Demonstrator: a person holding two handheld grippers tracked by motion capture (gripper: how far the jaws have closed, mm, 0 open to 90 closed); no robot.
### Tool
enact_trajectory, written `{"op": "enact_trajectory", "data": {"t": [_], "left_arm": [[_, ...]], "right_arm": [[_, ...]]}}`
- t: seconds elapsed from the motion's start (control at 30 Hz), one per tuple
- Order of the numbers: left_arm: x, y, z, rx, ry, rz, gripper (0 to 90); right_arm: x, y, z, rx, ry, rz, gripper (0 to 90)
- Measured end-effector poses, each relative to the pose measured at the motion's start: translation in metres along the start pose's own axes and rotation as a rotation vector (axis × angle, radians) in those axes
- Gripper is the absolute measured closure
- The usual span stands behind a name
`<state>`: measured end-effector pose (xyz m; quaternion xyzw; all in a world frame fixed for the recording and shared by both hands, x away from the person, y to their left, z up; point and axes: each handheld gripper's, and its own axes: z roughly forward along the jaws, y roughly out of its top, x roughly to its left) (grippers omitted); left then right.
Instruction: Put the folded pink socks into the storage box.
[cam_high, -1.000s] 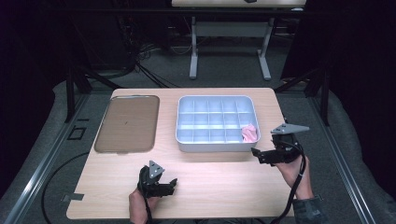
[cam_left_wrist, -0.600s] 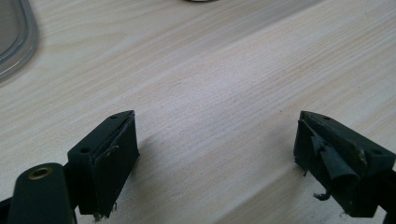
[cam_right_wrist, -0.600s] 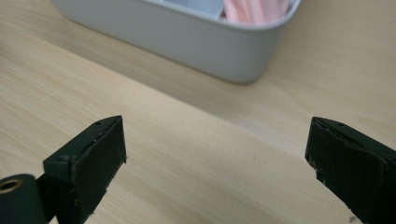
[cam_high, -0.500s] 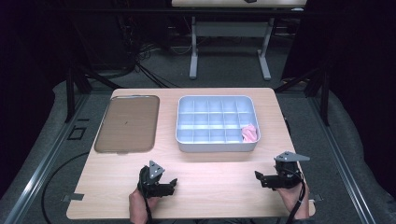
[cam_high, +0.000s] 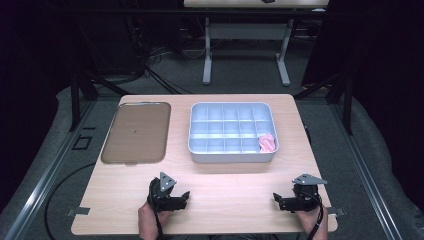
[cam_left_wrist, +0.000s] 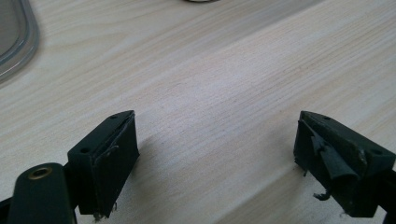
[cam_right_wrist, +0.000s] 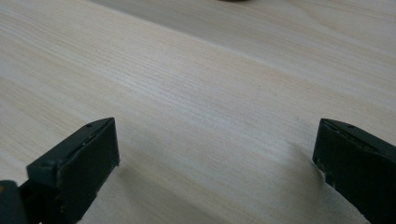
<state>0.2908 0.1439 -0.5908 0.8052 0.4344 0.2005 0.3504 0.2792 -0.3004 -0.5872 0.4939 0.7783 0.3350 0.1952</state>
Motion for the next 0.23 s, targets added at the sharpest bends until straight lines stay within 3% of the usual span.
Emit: {"op": "enact_trajectory", "data": {"t": [0.23], "left_arm": [[-0.0004,0.0,0.0002,-0.003,0.003,0.002,13.4]], "right_arm": [[0.0021,0.0001,0.0042,0.011,-0.02,-0.021,0.0]]}}
